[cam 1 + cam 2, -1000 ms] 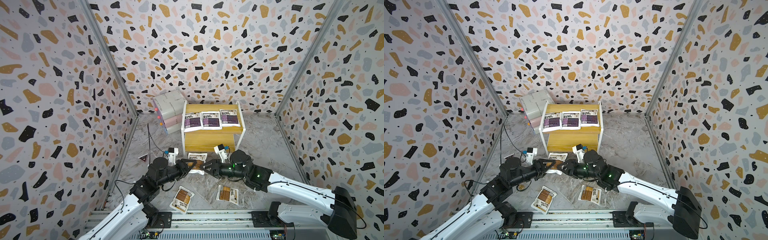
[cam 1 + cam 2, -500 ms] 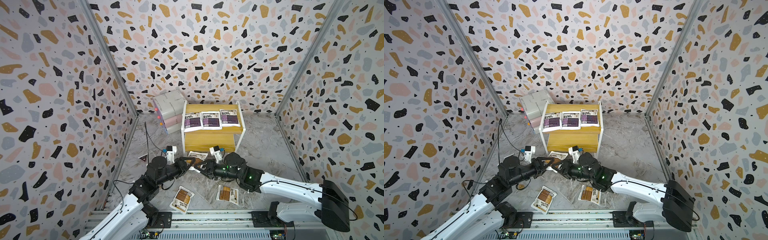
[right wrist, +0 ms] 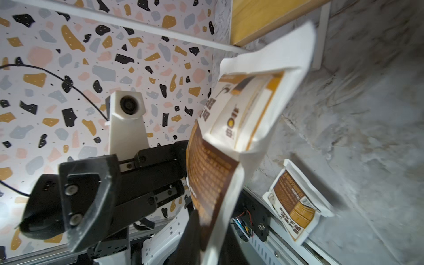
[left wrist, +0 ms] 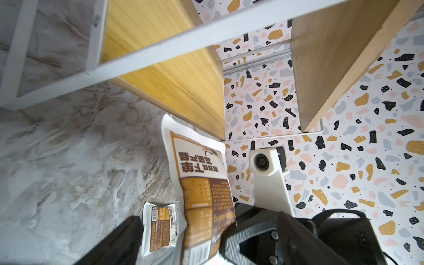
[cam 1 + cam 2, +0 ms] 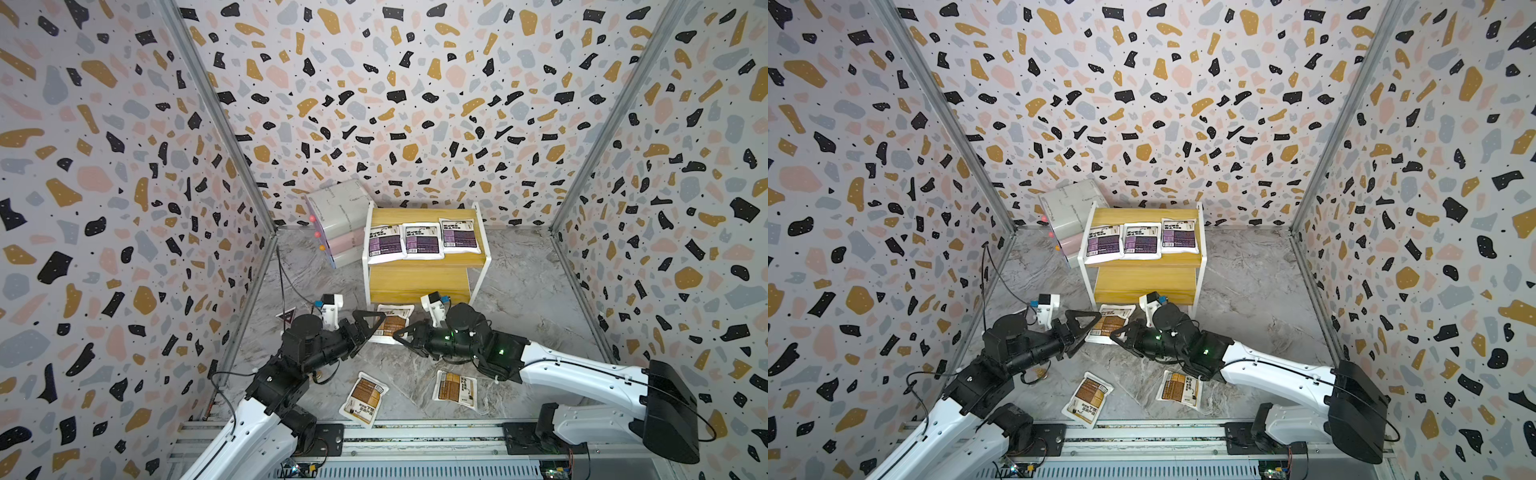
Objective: Place the bagged coffee beans on the shelf by color
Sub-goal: Pick up the bagged coffee beans at the center of the board, then place the bagged coffee beans on the shelf.
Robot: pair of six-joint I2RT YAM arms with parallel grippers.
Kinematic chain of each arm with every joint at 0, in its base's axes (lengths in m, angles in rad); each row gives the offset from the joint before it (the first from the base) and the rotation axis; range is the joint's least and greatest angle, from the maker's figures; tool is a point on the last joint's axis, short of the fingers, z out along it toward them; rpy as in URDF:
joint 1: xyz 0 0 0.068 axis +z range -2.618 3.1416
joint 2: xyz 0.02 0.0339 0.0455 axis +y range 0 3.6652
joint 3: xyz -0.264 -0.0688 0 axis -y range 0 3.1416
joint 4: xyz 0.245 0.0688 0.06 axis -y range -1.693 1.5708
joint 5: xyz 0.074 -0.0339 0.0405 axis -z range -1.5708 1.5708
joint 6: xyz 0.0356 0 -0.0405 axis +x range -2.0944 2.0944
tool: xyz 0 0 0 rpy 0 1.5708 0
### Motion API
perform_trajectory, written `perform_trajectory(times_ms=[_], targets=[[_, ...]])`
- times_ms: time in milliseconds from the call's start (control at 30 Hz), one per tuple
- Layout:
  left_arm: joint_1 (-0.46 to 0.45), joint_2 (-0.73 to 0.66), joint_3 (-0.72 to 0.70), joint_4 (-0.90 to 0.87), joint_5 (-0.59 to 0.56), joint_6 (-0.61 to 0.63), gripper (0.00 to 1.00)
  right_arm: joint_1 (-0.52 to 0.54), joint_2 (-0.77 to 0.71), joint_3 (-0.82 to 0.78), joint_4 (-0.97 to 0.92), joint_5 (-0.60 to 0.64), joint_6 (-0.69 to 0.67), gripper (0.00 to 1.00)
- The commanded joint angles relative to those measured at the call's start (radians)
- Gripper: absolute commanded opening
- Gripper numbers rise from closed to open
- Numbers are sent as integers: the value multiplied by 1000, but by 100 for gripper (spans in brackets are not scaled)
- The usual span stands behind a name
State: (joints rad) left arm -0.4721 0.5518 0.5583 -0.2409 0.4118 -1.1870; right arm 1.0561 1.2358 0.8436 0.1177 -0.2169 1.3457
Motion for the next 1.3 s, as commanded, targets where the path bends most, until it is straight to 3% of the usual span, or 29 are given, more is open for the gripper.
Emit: perform_trajectory(times_ms=[0,233,500,967,1267], targets=[[51,-55,66,-153,28,73,100,-30,-24,108,-230,26,-171,15],[89,-69,149,-381,28,183,100,-87,67,269,-398,22,-379,16],[102,-58,211,-475,39,239,100,-136,187,352,-408,23,-463,16],[106,-79,236,-568,62,278,100,-146,310,387,-322,102,-424,24],[107,-93,233,-594,75,288,100,-146,315,410,-286,151,-429,25]])
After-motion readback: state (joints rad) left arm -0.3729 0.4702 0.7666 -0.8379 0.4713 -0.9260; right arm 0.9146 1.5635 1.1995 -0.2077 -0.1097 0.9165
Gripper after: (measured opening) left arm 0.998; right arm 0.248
